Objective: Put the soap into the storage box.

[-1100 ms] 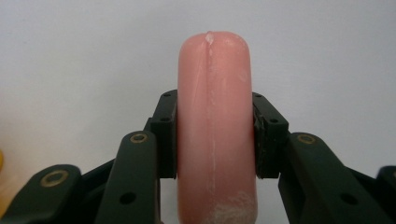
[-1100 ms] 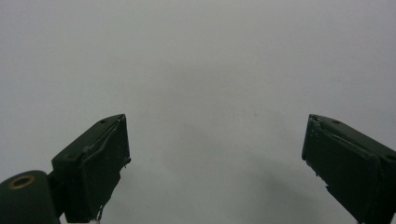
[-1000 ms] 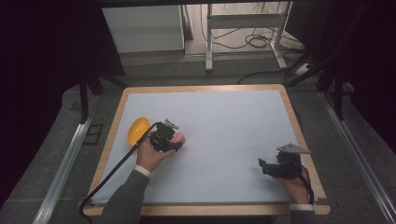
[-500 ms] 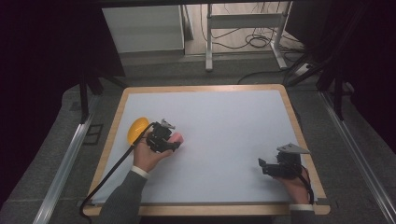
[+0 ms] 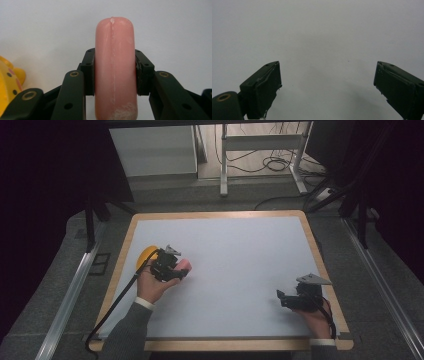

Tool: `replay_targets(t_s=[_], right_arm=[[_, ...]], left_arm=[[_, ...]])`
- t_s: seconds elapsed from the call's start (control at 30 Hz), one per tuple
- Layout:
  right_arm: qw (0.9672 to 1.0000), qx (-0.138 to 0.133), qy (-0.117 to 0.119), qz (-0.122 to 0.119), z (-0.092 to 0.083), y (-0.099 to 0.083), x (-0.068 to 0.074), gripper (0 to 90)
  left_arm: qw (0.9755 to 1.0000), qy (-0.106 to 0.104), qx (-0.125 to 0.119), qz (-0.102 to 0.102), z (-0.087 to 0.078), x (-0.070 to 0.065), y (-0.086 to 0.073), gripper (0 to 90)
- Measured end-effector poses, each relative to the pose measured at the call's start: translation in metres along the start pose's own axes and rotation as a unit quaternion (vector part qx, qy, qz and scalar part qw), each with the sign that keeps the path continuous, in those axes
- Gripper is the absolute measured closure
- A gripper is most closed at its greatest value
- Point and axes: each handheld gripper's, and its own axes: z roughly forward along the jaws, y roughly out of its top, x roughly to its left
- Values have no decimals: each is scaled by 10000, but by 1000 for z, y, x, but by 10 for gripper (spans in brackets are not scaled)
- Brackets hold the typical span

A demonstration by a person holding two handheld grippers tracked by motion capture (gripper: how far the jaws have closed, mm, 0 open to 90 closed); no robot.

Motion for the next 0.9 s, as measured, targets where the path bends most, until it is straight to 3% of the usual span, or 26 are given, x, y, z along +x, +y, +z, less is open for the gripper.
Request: replay_targets(t_s=[0.9], right_arm=[[10000,-77,-6,6,-4,2,1,73]], left_arm=[[9995,205,-150,-174,-25,22,-7,603]])
